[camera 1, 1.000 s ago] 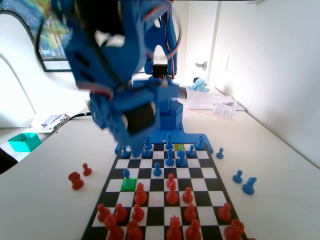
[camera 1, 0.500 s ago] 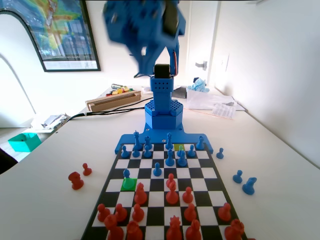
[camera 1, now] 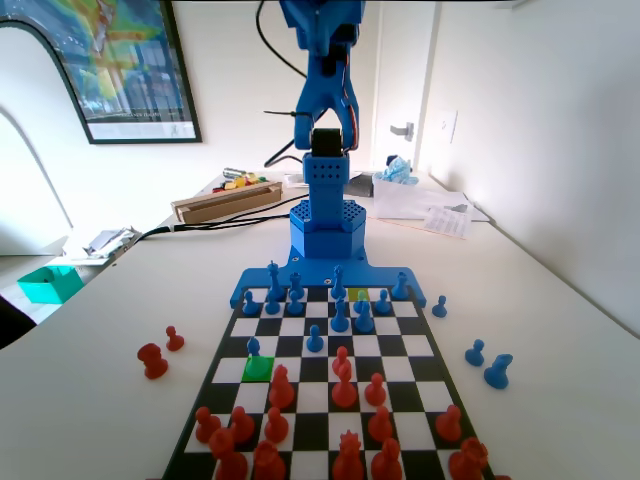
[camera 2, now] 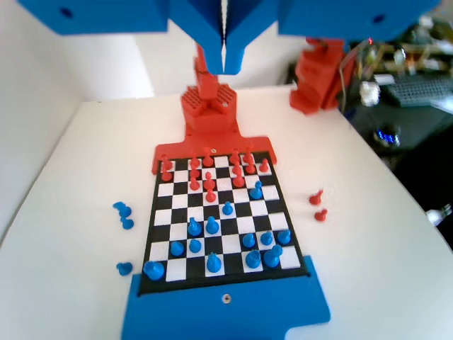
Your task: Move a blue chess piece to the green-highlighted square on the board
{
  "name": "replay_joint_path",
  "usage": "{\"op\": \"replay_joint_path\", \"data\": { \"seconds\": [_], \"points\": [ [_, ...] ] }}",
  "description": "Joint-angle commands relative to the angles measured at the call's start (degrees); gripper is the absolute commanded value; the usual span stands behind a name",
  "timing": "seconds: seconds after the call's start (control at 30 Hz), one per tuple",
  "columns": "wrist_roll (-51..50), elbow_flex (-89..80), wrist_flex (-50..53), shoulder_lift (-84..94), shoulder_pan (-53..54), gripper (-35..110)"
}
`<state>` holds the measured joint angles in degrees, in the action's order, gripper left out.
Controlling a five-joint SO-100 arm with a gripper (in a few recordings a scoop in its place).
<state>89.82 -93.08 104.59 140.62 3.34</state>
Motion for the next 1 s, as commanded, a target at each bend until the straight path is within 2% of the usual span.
{"op": "replay_joint_path", "data": {
  "seconds": [0.0, 0.3, 0.7, 0.97],
  "points": [
    [4.7, -4.5, 0.7, 8.3, 0.0, 1],
    [10.7, -18.5, -3.2, 21.7, -0.6, 1],
    [11.7, -31.2, -13.0, 30.8, -1.5, 1],
    [11.7, -31.9, -14.7, 34.5, -2.2, 1]
  ]
}}
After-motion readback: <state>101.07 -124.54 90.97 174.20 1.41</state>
